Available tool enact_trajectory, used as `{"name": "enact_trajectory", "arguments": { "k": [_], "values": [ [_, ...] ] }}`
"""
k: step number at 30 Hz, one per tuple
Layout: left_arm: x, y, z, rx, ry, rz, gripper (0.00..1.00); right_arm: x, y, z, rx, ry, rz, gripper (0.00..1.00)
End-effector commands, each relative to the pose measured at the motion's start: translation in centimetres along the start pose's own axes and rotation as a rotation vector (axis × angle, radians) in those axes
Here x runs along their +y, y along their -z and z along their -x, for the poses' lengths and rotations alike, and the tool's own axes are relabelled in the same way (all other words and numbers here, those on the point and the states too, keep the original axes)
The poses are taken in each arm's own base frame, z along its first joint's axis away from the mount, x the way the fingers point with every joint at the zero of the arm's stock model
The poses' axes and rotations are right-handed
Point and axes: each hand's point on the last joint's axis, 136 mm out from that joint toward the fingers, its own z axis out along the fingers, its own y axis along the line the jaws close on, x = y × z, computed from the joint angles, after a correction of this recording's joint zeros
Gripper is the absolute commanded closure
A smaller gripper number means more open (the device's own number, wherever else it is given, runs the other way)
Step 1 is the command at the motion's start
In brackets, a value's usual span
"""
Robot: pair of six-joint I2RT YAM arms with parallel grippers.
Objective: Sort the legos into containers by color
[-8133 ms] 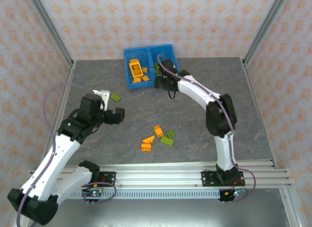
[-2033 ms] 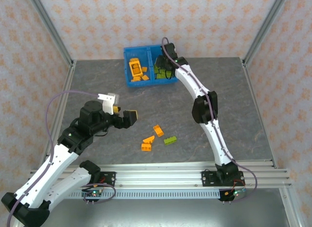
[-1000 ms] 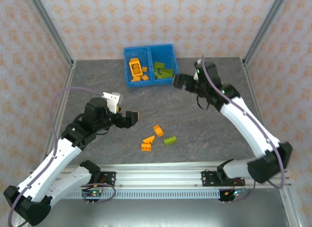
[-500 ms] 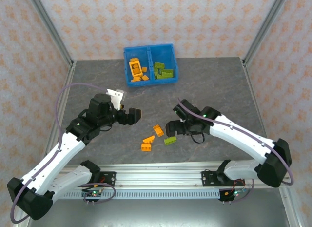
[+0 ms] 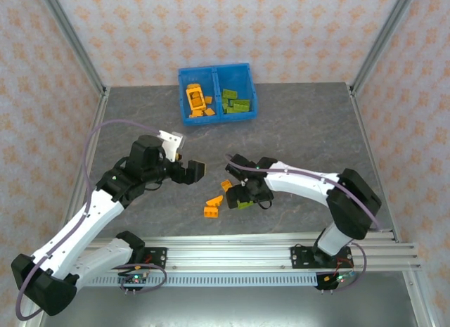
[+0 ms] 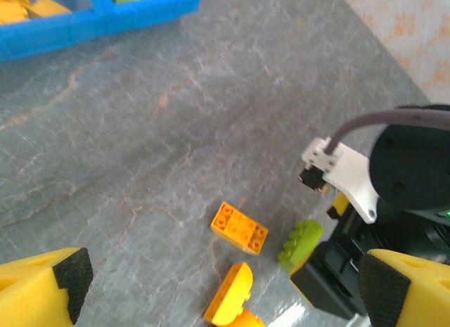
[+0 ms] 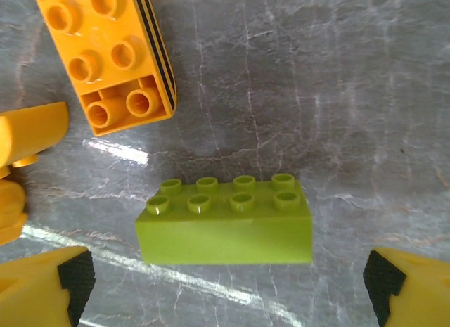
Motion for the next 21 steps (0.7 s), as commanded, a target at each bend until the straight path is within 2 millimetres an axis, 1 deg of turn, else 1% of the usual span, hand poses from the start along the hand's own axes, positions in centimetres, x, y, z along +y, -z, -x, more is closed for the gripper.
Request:
{"name": "enact_trajectory", "arguments": {
  "k": [1,4,5,10,13,17,21],
  "values": [
    [-1.0,0.3,-1.6,0.092,-0.043,-0.054,0.00,0.4,-1.3,-0.3,0.017,0.035,0.004,0.01],
    [-1.6,0.4,-2.2,0.126,-0.035,-0.091,0.00,0.3,-2.3,-0.4,0.031,0.042,-0.010,0.00],
    [-1.7,0.4,-2.4,0.142,-0.036,-0.100,0.00,0.2,-2.5,-0.3,0.029,0.044,-0.018,0.02],
    [-2.6,0.8,-3.9,0.220,-0.049,-0.156,0.00,-0.2,-3.1,-0.2,0.035,0.063,-0.047,0.18],
    [-3.0,1.1,-4.8,0.264,-0.062,-0.189,0.00,-0.7,-3.2,-0.2,0.034,0.061,-0.076,0.30],
    [-3.5,1.8,-5.7,0.301,-0.092,-0.217,0.00,-0.8,-2.5,0.0,0.008,0.050,-0.073,0.45],
    [-3.8,2.3,-5.0,0.273,-0.114,-0.226,0.00,-0.7,-0.2,1.4,-0.072,0.008,-0.045,0.49]
  ]
}}
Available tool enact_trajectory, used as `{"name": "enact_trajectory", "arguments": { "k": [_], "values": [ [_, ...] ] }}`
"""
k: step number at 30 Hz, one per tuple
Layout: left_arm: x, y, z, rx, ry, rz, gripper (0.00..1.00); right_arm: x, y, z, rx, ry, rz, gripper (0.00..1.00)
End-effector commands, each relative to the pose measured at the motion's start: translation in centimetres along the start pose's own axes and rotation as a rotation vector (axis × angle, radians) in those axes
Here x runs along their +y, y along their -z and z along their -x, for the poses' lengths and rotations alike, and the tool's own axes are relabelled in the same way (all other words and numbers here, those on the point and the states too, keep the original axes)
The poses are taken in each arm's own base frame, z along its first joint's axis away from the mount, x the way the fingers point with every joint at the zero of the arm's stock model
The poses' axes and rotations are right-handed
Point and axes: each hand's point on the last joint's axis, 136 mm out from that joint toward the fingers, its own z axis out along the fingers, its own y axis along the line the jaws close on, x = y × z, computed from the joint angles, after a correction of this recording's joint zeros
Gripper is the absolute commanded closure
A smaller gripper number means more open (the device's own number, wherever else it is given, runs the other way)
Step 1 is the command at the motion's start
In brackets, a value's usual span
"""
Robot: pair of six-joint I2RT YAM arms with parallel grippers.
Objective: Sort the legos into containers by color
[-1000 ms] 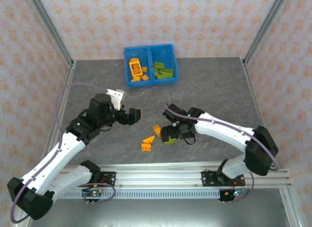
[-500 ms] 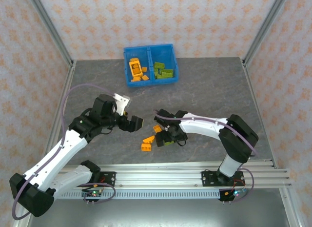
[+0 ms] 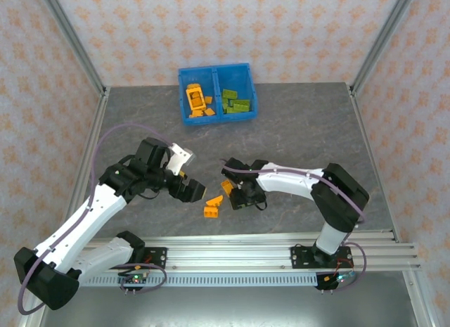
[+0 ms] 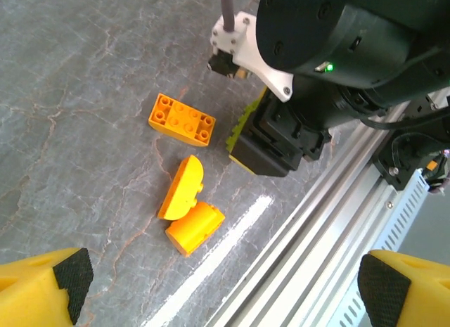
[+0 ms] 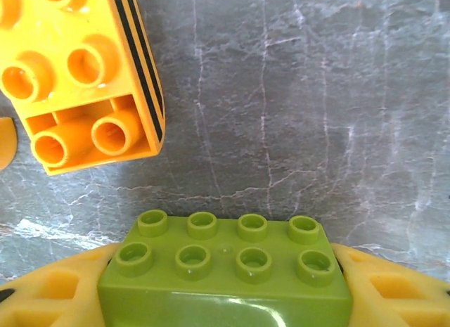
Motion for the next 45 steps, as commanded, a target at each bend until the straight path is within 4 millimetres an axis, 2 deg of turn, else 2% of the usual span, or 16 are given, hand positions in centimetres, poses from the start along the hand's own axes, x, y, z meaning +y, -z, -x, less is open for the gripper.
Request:
{"name": "enact_trajectory", "arguments": {
  "k": [1,7,12,15,17,19,22,28,32,34,37,40,42,45],
  "values": [
    [-1.5,1.5,0.7,-0.026,-0.057,-0.040,0.00,-0.9,3.0,1.6,-0.106,-0.061,0.007,0.50],
    [-2.0,2.9,2.6,-0.116,-0.057,-0.027,0.00,-2.7,9.9,7.0,-0.317,-0.187,0.118,0.53],
    [-1.6,4.4,5.9,-0.327,0.033,0.011,0.00,-4.2,15.2,13.5,-0.469,-0.265,0.223,0.55],
    [0.2,5.9,7.5,-0.464,0.144,0.103,0.00,-4.6,17.0,17.9,-0.536,-0.304,0.277,0.57],
    [3.3,7.4,7.8,-0.561,0.297,0.254,0.00,-5.0,18.0,21.3,-0.597,-0.314,0.269,0.57],
    [5.9,8.6,7.1,-0.626,0.455,0.377,0.00,-5.6,18.0,24.4,-0.626,-0.345,0.267,0.57],
    [7.8,8.7,5.9,-0.655,0.571,0.455,0.00,-7.0,17.4,29.4,-0.648,-0.410,0.257,0.56],
    [8.2,8.0,5.1,-0.632,0.605,0.459,0.00,-8.9,15.0,38.0,-0.698,-0.498,0.228,0.56],
    [8.2,8.2,5.2,-0.633,0.583,0.468,0.00,-9.3,13.4,42.6,-0.763,-0.542,0.294,0.56],
    [8.4,8.2,5.1,-0.624,0.567,0.487,0.00,-8.8,12.8,44.4,-0.807,-0.543,0.370,0.55],
    [8.7,7.9,5.0,-0.604,0.537,0.511,0.00,-8.6,11.9,46.0,-0.856,-0.570,0.427,0.55],
    [8.6,7.2,5.2,-0.576,0.513,0.503,0.00,-8.7,12.5,47.1,-0.912,-0.583,0.459,0.52],
    [8.7,6.6,5.4,-0.560,0.509,0.496,0.00,-8.8,13.2,47.5,-0.938,-0.600,0.469,0.44],
    [8.8,5.8,5.6,-0.531,0.514,0.492,0.00,-8.5,15.6,47.6,-0.972,-0.599,0.497,0.29]
  ]
}}
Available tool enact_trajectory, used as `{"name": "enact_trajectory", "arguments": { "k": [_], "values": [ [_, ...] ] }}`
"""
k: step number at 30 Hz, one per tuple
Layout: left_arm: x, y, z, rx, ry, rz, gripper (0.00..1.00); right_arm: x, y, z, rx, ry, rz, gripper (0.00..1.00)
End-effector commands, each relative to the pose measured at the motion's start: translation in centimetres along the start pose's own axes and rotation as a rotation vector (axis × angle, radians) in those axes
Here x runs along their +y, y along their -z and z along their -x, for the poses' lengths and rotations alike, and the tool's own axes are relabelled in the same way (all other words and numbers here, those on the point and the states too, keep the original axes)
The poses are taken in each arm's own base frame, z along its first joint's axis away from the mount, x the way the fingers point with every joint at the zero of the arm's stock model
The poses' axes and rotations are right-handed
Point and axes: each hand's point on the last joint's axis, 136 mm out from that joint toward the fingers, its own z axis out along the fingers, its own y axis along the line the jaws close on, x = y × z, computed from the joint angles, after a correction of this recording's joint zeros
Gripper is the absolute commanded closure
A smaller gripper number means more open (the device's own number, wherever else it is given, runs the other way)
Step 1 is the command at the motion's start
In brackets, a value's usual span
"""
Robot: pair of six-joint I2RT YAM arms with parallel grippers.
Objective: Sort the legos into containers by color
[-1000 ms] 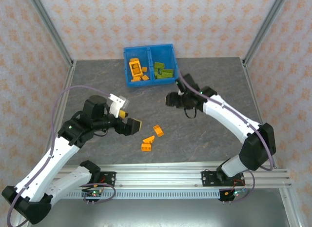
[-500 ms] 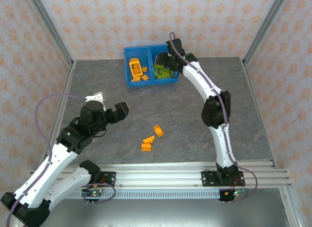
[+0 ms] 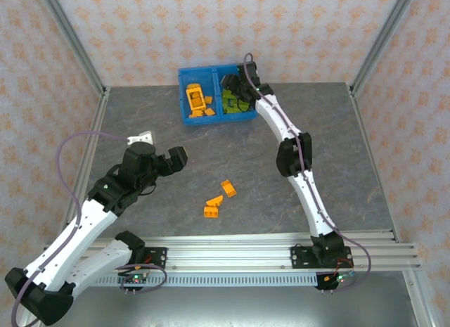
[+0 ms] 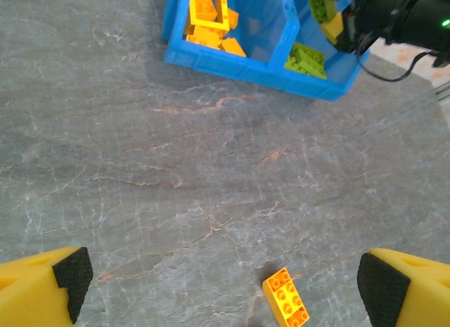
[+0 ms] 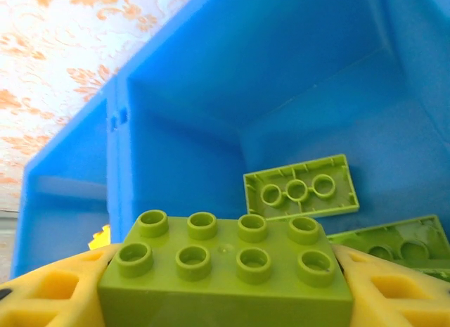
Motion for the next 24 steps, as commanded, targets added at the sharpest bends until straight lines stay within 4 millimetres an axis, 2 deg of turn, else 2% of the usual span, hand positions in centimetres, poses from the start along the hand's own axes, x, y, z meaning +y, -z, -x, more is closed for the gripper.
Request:
{"name": "enact_trajectory", "arguments": {
  "k": [1,5,7,11,14,17,20,24],
  "values": [
    [-0.7,-0.3,0.5,0.001,-0.022,-0.009,0.00,5.8,4.1,5.0,-0.136,-0.022,0.153,0.26],
    [-0.4,-1.5,-0.6,0.060,-0.029,0.016,0.00,8.9,7.6,6.8,-0.160,-0.002,0.225,0.15],
    [-0.3,-2.5,-1.8,0.115,-0.042,0.022,0.00,10.3,9.8,7.7,-0.172,0.012,0.250,0.12],
    [-1.2,-3.8,-3.5,0.204,-0.049,0.003,0.02,12.6,14.4,8.9,-0.173,0.051,0.287,0.09],
    [-2.6,-4.3,-4.1,0.216,-0.078,-0.003,0.07,14.0,18.6,8.6,-0.132,0.127,0.303,0.09],
    [-3.9,-5.1,-4.9,0.220,-0.088,0.027,0.10,13.1,22.6,7.3,-0.079,0.222,0.238,0.08],
    [-5.4,-6.2,-6.0,0.237,-0.068,0.061,0.11,10.5,26.5,5.5,-0.044,0.304,0.143,0.06],
    [-7.4,-8.0,-8.4,0.276,-0.082,0.128,0.12,6.5,32.1,2.5,-0.046,0.368,0.061,0.02]
  ]
}}
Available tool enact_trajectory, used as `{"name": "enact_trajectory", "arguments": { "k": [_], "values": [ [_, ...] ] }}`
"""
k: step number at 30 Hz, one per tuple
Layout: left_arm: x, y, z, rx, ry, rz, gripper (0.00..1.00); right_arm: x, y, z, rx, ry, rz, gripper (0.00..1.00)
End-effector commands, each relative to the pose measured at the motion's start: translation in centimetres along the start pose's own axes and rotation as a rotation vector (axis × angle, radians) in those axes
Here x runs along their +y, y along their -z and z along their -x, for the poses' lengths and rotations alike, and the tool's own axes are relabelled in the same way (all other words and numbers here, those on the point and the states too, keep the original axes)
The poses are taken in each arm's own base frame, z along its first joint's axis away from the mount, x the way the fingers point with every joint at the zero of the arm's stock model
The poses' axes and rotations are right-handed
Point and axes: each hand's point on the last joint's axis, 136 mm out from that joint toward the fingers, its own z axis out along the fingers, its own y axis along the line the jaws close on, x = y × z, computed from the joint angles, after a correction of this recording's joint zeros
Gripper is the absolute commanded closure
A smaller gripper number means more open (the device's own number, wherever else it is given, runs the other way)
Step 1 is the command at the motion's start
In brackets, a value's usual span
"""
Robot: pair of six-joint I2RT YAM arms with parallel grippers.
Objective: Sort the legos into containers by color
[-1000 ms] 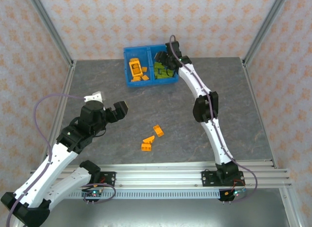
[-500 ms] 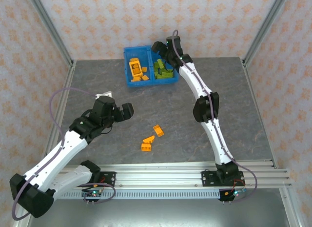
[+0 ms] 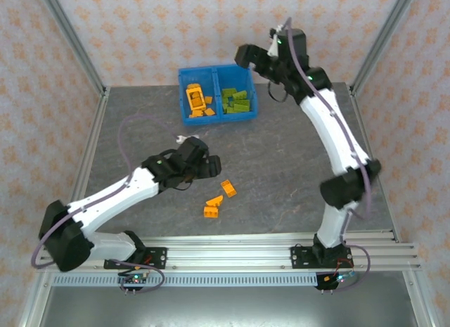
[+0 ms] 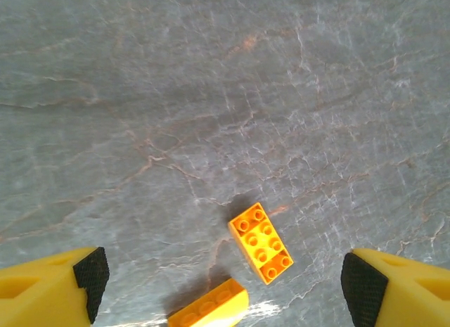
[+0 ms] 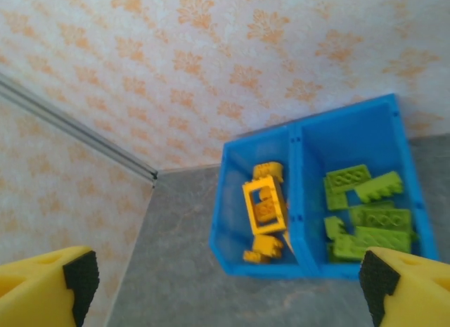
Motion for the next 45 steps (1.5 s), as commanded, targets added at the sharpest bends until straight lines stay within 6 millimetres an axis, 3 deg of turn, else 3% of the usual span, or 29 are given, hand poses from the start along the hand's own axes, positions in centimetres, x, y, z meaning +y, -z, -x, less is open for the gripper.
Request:
{"name": "enact_trajectory", "arguments": {
  "k": [1,4,7,14,16,19,24,29,33,37,41,45],
  "values": [
    [-1.1,-1.4,-0.2,-0.013,0.052,0.085,0.12,-3.1,3.8,-4.0,0.056,0.100,-0.104,0.01],
    [-2.4,-3.4,-1.9,0.035,0.054,0.120,0.13,-4.8,7.5,-6.9,0.061,0.105,-0.132,0.01],
    [-2.5,-4.9,-3.6,0.086,0.075,0.184,0.16,-5.9,10.2,-10.5,0.131,0.085,-0.134,0.01],
    [-2.7,-7.7,-6.7,0.192,0.116,0.208,0.20,-6.9,14.0,-20.5,0.520,-0.066,-0.117,0.01],
    [-2.6,-8.2,-7.0,0.203,0.126,0.225,0.21,-7.2,15.8,-22.5,0.573,-0.122,-0.128,0.01],
    [-2.8,-9.1,-7.1,0.200,0.128,0.230,0.21,-7.3,16.8,-24.6,0.621,-0.171,-0.103,0.01],
    [-3.5,-10.4,-6.9,0.184,0.127,0.216,0.21,-6.8,17.6,-26.6,0.721,-0.201,-0.068,0.01],
    [-2.8,-11.5,-8.2,0.226,0.143,0.253,0.24,-7.7,18.1,-28.5,0.801,-0.204,-0.113,0.01],
    [-2.4,-12.2,-9.0,0.240,0.161,0.263,0.34,-7.8,17.8,-28.7,0.816,-0.189,-0.122,0.01],
    [-2.5,-12.4,-9.0,0.239,0.152,0.258,0.55,-7.8,17.8,-29.0,0.835,-0.176,-0.128,0.01],
    [-2.9,-11.8,-7.7,0.214,0.125,0.255,0.69,-8.4,18.2,-29.2,0.846,-0.157,-0.167,0.03],
    [-2.9,-10.4,-3.9,0.153,0.097,0.249,0.78,-7.2,17.6,-28.1,0.784,-0.173,-0.117,0.02]
  ]
}}
